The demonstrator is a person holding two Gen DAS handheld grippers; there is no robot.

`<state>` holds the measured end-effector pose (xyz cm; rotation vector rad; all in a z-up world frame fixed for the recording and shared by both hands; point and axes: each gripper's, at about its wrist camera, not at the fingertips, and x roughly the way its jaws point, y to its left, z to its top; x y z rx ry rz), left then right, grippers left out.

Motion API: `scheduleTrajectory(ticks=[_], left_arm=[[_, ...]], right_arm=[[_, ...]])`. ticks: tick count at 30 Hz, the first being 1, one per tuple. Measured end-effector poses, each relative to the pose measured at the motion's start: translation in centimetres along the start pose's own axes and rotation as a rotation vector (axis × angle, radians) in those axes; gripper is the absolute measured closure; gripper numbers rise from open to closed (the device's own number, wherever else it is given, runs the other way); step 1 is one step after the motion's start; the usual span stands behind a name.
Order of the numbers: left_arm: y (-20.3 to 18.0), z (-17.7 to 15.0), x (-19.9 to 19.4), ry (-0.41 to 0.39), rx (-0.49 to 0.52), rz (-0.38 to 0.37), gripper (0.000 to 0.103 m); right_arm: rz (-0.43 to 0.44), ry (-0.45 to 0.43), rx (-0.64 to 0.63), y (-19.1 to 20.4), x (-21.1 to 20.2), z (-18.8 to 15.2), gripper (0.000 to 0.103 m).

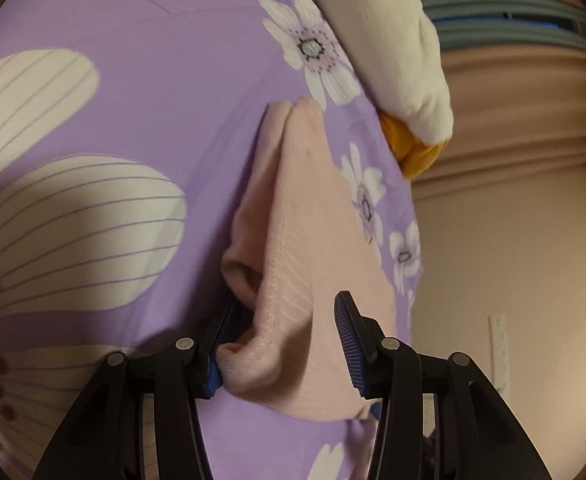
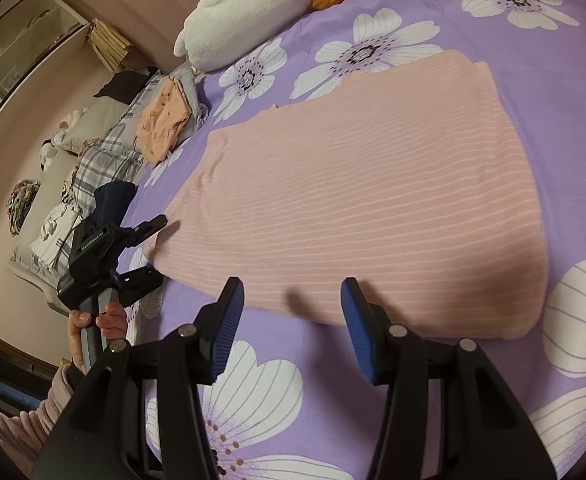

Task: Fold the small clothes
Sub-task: 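Grasp the side edge of the folded pink shirt with the left tool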

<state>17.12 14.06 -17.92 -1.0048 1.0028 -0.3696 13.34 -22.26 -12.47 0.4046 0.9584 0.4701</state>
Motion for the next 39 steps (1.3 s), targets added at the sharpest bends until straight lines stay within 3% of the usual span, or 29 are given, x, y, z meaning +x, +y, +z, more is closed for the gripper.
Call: scheduleTrajectory(ticks=[3,8,10,12,13,21,31,39], left_arm=[[-0.5,0.1,0.8,0.017,0.014,0.018,0.057],[-2.0,0.3,1.6,0.044,0.090,0.115,0.060],[-2.4,0.2,1.5,0.043,0.136,0.155,0.074],[-2.4,0.1,1.2,0.045,0.156,0.173,0.078],[-2.3,0.1,1.1,0.047,0.160,0.171,0.084],[-3.1,0.3,0.4,0.042,0.204,0.174,0.090],[-4.2,0.3,-0.5,0.025,0.248,0.164,0.092],[-4.4,0.2,-0.4,0.032,0.269,0.184,0.092]], right_arm=[[0.008,0.008,-0.019,0.5,0.5,0.4,0.052],[-0.001,0.037,-0.045,1.6,2.3,1.9,0.052],[-0.008,0.046,-0.052,2.0,3.2,2.4,0.052],[-0.023,0.054,-0.055,2.7,4.2,3.1,0.052],[-0.025,0.056,-0.056,3.1,4.7,3.4,0.052],[-0.080,0.062,-0.103,5.7,7.8,6.1,0.055],[-0.227,0.048,-0.193,6.9,11.1,9.8,0.082],[-0.287,0.111,-0.195,6.0,14.0,10.6,0.083]])
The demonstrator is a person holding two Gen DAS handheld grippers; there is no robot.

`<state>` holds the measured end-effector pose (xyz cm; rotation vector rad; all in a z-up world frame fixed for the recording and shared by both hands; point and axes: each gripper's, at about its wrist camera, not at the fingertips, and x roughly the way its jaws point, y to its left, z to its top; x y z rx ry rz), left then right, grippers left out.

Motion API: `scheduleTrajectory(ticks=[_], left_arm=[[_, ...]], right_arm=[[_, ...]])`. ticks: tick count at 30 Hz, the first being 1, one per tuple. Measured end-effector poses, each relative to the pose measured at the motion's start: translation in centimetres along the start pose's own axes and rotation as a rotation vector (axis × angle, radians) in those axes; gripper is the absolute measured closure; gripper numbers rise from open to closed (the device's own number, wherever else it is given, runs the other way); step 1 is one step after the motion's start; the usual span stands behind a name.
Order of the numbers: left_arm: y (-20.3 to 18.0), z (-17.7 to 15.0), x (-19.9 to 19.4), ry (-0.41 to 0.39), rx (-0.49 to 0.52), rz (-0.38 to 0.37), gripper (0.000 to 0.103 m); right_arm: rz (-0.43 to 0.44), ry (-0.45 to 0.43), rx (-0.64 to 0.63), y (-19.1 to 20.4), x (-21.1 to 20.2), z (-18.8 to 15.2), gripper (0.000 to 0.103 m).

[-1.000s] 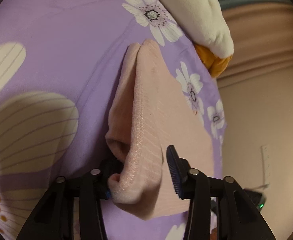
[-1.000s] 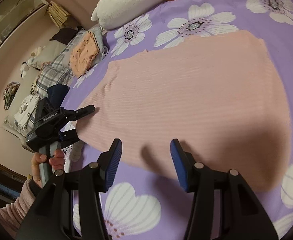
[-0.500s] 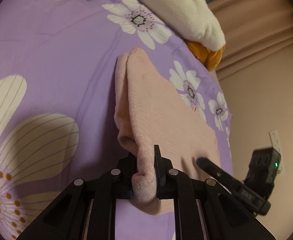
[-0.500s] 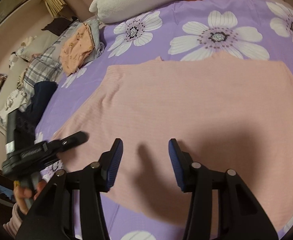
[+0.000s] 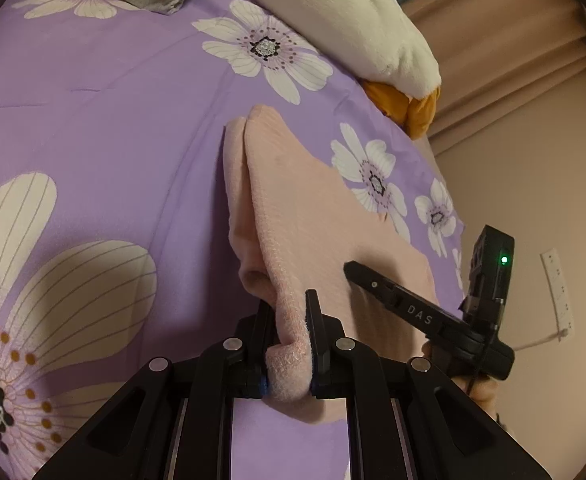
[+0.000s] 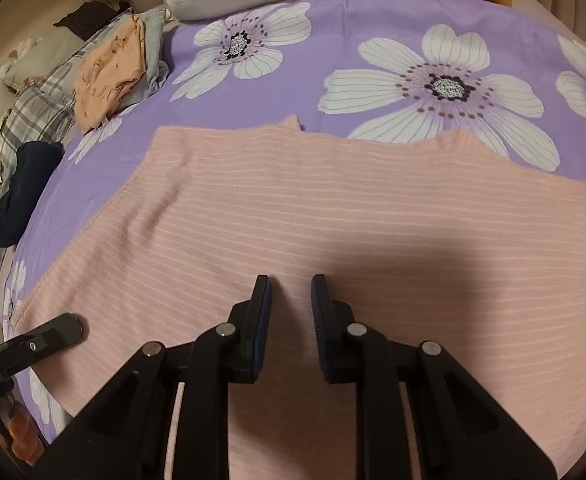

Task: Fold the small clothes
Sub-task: 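Grasp the side edge of the folded pink shirt with the left tool, then fold the held side across the shirt with the left tool and release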

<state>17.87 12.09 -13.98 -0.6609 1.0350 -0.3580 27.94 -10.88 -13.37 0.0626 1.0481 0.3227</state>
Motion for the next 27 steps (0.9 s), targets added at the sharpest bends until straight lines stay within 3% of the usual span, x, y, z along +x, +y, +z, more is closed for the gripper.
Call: scheduleTrajectory(ticks=[5,11,17,24,27], left_arm=[[-0.3,0.1,0.1,0.003,0.003,0.008,0.092],[-0.8,0.2,0.0,0.006,0.015,0.025,0.092],[-1.3,0.0,0.1,0.012,0.028,0.048,0.092],[-1.9,0.1,0.0,0.009,0.051,0.076,0.092],[-2.1,0.1,0.1,0.008,0.046,0.088,0.092]], right_arm=[[0.037,-0.006,0.003,0.2,-2.1,-1.0,0.082],[0.083,0.000,-0.071,1.6,-4.1,-4.7,0.082],[0.104,0.074,-0.101,2.0,-2.8,-6.8,0.081],[0.148,0.042,-0.108,2.8,-4.5,-7.3,0.080],[0.135,0.077,-0.111,2.7,-3.4,-8.1,0.080]])
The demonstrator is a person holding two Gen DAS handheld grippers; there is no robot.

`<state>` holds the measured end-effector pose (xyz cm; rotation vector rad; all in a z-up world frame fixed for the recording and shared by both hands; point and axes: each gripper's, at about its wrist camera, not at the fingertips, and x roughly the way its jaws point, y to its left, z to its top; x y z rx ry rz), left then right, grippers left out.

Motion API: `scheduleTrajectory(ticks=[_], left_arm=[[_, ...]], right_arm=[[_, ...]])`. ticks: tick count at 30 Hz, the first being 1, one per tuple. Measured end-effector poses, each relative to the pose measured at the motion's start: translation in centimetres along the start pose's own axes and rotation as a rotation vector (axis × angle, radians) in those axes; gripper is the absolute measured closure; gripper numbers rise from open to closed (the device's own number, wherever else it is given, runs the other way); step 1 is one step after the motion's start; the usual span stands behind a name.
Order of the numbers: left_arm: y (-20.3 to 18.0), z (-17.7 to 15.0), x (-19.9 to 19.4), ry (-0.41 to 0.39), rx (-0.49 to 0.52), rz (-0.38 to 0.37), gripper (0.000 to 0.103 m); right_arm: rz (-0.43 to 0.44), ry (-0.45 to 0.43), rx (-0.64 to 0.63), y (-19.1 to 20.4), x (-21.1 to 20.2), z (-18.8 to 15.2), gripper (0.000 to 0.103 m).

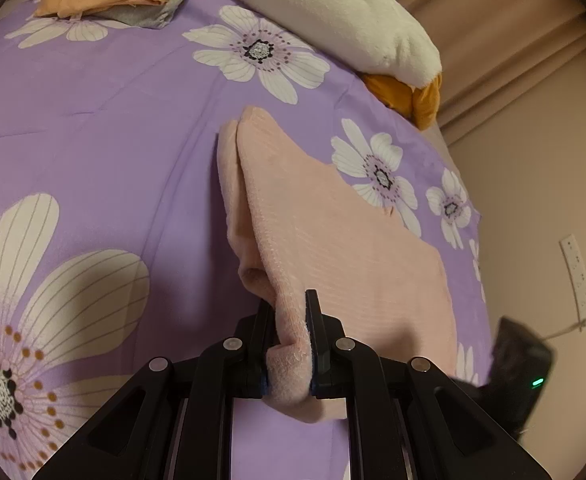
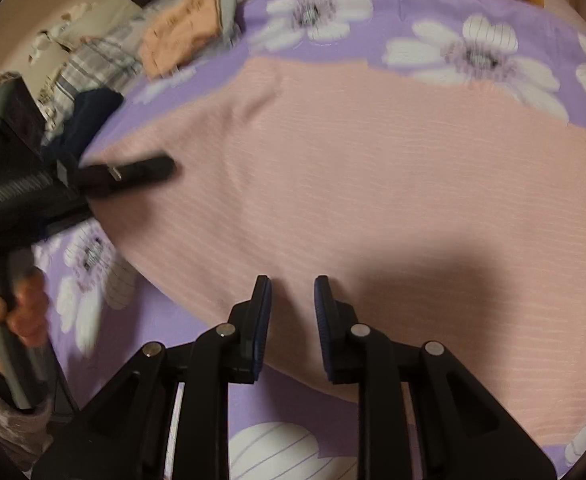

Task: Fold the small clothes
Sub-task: 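Fold the held side across the shirt with the left tool and release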

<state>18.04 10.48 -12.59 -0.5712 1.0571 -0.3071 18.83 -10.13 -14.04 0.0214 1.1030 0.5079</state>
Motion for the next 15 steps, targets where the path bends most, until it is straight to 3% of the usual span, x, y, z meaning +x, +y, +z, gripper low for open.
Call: scheduleTrajectory(ticks=[8,15], left_arm=[[-2.2,0.6,0.0,-0.015,0.033,0.027,0.092],[-7.1,1.2,0.6,-0.019,0.144,0.026,0.092]], right_arm=[[0.078,-0.093,0.070,-1.7,-2.7,-0.5,0.080],[0.103,-0.207,0.219,-6.7,-6.7,-1.5,0.080]])
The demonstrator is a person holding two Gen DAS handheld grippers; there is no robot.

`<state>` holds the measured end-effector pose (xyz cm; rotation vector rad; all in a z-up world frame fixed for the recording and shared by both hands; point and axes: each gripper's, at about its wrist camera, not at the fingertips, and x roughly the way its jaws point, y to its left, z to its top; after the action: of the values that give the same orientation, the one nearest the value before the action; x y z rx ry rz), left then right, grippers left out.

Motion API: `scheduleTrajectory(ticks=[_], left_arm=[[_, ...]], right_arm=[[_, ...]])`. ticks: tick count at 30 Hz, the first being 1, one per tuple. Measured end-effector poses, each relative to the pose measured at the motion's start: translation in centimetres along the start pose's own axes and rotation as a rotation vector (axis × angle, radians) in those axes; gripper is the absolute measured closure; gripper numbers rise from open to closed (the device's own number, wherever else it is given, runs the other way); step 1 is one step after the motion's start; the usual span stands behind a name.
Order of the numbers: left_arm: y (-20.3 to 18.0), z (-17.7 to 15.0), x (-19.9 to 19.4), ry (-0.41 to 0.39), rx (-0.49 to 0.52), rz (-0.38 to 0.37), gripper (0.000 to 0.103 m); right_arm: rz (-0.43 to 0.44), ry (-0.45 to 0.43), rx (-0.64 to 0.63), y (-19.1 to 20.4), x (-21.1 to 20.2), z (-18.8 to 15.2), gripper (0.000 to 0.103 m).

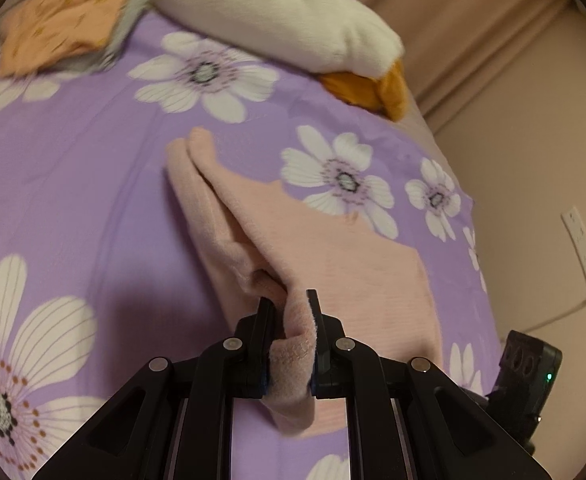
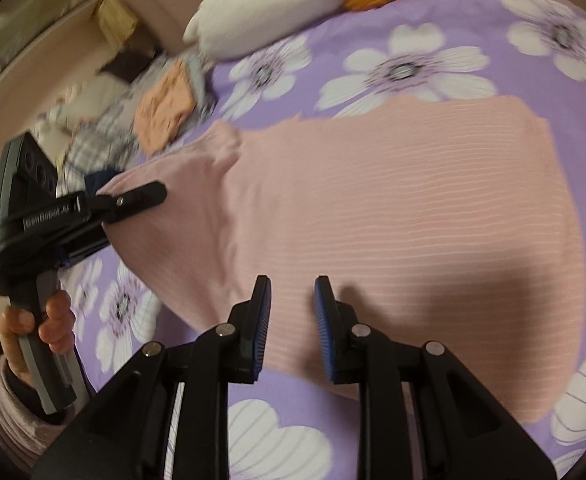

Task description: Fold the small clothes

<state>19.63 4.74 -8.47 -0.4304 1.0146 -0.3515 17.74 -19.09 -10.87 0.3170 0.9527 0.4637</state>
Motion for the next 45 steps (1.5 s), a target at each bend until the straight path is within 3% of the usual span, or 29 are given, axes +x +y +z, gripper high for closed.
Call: scheduleTrajectory(ticks=[11,15,20,27,29,31,38,39,42,44,45], left_arm=[[-8.0,-1.5,4.2,0.087,0.164,-0.059,0.092],[-9.7,-3.2,7.2,0.169,0.206,-0.089,0.092],[-10.8,-5.8,9.9,0.284,0.253,-0.120,0.092],[-7.0,-5.7,6.8,0.274,0.214,-0.123,0.092],[-5.0,-5.0,5.7,0.245,0.178,-0.100,0.085],[-3.0,-4.3,4.7,0.208,0.137,-0.076,0.066],[1.4,-2.9,3.6,0.157,0.021,-0.047,0.066],[1.7,-2.8,3.6,0.153,0.011,-0.047,0.066],[2.4,-2.8,3.5,0.149,-0.009,-0.048,0.066],[2.8,-2.7,3.4,0.147,-0.021,-0.043,0.066],[3.1,-2.7,3.3,0.144,-0.026,-0.044,0.066]], right_arm=[[-0.018,-0.136,0.197,-6.5,-4.9,-0.2,0.078],[-0.014,-0.160,0.289,-8.9,-6.0,-1.1,0.065],[0.060,-0.163,0.381,-10.7,-6.3,-1.7,0.049],[0.183,-0.104,0.329,-8.9,-4.2,1.1,0.033],[0.180,-0.066,0.284,-7.8,-2.5,2.5,0.031],[0.160,-0.041,0.255,-7.3,-1.1,3.6,0.030],[0.154,0.074,0.193,-5.9,5.0,7.5,0.028],[0.165,0.081,0.181,-5.7,5.5,7.8,0.031],[0.179,0.100,0.154,-5.1,6.4,8.4,0.079],[0.178,0.113,0.132,-4.7,6.7,8.4,0.083],[0.166,0.108,0.108,-4.3,6.6,8.4,0.092]])
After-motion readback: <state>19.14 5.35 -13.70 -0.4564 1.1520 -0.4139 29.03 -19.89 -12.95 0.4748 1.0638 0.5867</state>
